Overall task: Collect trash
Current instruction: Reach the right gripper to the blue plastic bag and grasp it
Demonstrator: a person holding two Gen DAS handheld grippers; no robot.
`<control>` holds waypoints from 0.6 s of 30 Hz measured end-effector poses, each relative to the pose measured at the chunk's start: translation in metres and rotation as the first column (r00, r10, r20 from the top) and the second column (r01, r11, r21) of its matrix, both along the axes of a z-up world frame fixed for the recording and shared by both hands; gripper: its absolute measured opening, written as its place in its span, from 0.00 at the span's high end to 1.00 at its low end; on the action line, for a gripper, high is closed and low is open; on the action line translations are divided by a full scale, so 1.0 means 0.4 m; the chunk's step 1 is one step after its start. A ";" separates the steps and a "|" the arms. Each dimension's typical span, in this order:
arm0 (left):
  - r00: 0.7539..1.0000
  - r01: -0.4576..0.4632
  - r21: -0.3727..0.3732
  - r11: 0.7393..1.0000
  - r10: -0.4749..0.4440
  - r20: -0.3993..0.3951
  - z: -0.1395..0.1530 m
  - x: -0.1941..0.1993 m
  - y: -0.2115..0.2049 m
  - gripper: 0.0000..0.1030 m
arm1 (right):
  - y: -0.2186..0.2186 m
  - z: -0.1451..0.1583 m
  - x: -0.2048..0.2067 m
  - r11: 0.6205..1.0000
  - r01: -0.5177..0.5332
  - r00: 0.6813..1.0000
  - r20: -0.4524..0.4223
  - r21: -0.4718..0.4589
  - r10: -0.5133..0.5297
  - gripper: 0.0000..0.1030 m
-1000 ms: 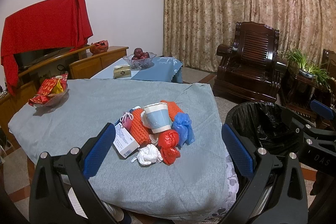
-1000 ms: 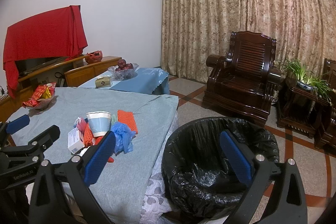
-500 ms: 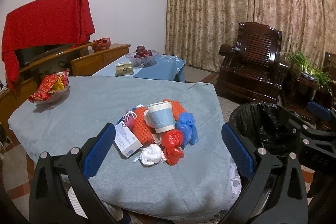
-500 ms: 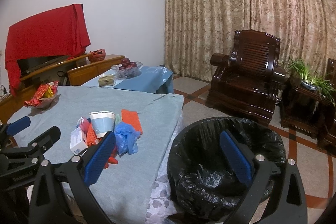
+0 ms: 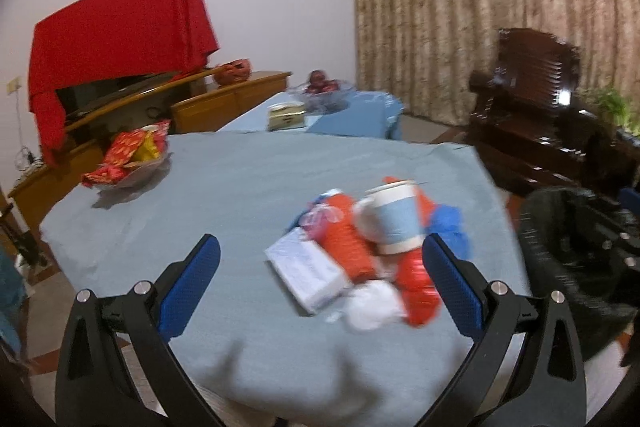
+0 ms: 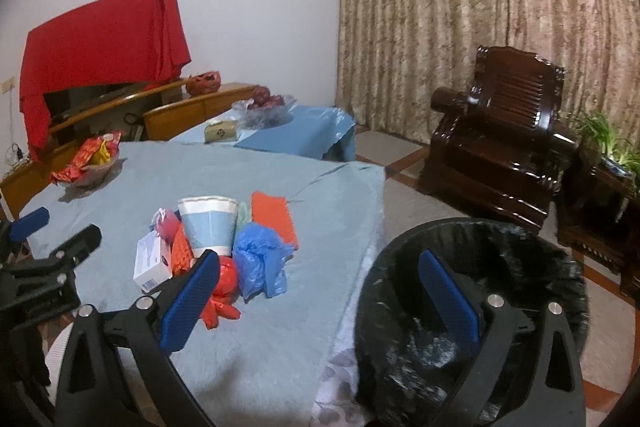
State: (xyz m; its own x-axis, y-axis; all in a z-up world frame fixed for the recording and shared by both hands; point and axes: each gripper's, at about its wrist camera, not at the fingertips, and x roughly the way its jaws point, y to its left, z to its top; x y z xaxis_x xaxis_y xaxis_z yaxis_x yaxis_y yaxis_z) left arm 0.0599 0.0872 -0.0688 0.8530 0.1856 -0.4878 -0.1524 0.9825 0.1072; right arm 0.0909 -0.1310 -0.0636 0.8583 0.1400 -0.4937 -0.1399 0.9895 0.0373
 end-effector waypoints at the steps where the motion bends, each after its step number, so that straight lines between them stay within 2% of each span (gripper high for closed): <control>1: 1.000 -0.005 0.008 1.000 0.005 -0.009 -0.008 0.008 0.010 0.05 | 0.009 -0.012 0.015 1.000 -0.005 1.000 -0.010 0.001 0.005 0.06; 5: 0.999 -0.010 -0.006 1.000 0.010 -0.040 -0.046 0.046 0.065 0.05 | 0.048 -0.053 0.069 0.999 -0.033 0.998 -0.045 -0.013 0.032 0.08; 10: 0.995 -0.041 -0.016 0.999 0.039 -0.087 -0.094 0.095 0.112 0.05 | 0.082 -0.106 0.132 0.998 -0.065 0.994 -0.089 -0.019 0.063 0.20; 18: 0.992 -0.056 -0.034 0.998 0.052 -0.113 -0.139 0.157 0.126 0.05 | 0.122 -0.162 0.233 0.996 -0.092 0.986 -0.142 -0.017 0.089 0.25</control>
State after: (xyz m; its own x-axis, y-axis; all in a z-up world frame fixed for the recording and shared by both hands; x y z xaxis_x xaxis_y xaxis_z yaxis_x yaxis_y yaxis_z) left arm 0.1225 0.1377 -0.1246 0.7821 0.2101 -0.5867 -0.1947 0.9767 0.0902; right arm 0.1842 -0.0823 -0.1284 0.7644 0.2010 -0.6126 -0.2239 0.9738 0.0402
